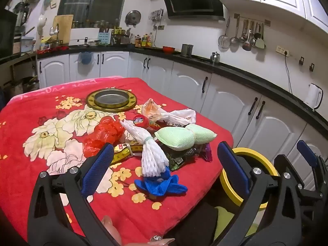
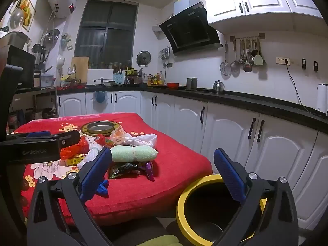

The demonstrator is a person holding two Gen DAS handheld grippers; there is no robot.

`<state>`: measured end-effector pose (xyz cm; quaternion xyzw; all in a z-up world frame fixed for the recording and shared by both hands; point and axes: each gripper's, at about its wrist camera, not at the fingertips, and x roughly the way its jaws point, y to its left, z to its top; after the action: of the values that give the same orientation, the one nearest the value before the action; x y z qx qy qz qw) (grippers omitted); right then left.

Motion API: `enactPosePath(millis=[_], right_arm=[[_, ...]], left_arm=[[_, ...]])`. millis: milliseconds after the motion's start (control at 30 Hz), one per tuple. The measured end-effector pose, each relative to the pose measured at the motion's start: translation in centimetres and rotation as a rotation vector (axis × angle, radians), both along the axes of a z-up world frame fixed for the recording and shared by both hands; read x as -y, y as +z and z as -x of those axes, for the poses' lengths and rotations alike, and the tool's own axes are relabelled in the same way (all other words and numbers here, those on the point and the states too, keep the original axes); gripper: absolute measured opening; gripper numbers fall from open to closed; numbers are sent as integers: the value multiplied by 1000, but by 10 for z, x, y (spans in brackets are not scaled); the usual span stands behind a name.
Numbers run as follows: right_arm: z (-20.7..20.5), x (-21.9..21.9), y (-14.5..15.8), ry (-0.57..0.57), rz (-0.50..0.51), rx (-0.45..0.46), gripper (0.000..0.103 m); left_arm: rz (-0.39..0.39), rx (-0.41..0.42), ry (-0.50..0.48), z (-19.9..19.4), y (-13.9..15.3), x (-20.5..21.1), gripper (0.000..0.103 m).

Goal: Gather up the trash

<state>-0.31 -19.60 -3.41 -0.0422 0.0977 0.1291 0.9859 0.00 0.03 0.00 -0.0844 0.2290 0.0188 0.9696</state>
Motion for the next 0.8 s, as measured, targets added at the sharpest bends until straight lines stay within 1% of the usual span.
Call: enactPosePath(millis=[233,400,533,800], right_arm=[[0,-1,1,-4,-15,-4,97],[-4,8,1,-8,-19,-5,97],[-3,8,2,-11,-22,-6,97],[-3,8,2,-10,-24,-6,97]], left_arm=[[7,1,-3,0,0,0,93],[7,5,-6,0,0,1,93],[2,9,-6,1,6,2,93],[2,13,-6,1,6,2,93]])
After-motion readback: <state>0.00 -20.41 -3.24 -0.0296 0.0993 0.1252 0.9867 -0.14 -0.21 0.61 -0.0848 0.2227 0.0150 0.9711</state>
